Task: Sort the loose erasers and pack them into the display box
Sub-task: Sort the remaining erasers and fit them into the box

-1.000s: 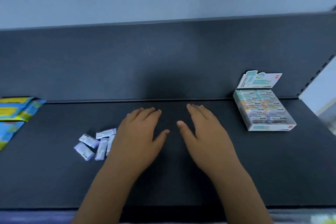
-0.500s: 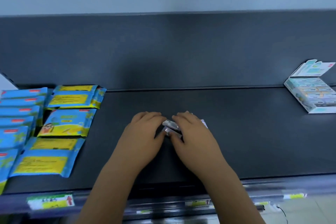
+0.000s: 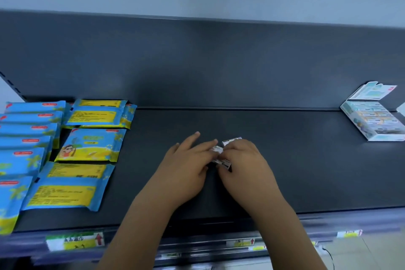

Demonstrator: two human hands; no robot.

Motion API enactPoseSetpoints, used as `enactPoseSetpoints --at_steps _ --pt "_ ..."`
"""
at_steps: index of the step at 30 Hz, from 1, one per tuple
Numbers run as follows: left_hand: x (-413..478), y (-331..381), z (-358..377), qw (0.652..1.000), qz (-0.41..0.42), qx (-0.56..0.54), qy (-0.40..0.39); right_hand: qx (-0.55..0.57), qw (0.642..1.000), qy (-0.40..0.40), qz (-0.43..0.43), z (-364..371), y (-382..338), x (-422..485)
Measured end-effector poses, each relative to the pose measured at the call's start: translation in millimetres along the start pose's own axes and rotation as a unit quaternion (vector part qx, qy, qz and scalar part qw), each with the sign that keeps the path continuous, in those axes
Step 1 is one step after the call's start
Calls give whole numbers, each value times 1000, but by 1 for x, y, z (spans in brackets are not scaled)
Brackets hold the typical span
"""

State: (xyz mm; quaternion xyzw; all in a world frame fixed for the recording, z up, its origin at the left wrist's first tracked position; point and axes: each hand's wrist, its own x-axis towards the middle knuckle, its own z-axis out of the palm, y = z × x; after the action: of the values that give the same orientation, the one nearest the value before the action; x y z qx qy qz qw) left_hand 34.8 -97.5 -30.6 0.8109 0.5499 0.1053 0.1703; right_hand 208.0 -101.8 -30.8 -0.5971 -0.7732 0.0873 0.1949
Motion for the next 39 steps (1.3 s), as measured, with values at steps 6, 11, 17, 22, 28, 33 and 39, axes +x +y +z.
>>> enactPoseSetpoints --at_steps 6,11,17,22,28,33,39 --pt "1 11 2 998 -56 36 21 -17 1000 8 -2 2 7 -2" --pt "-2 11 0 983 -150 97 45 -29 999 10 -37 5 14 -6" --pt "-9 -1 6 979 -123 81 140 -35 998 17 -48 7 19 -13" --pt "-10 -6 5 982 -139 73 109 -79 996 36 -25 4 12 -15" --pt "-13 -5 3 979 -153 12 134 -27 998 4 -53 8 7 -17" --pt "-16 -11 3 977 -149 -17 151 9 998 -40 -54 11 5 -18" --pt "-17 -18 6 981 -128 -18 146 20 998 -19 -56 16 7 -16"
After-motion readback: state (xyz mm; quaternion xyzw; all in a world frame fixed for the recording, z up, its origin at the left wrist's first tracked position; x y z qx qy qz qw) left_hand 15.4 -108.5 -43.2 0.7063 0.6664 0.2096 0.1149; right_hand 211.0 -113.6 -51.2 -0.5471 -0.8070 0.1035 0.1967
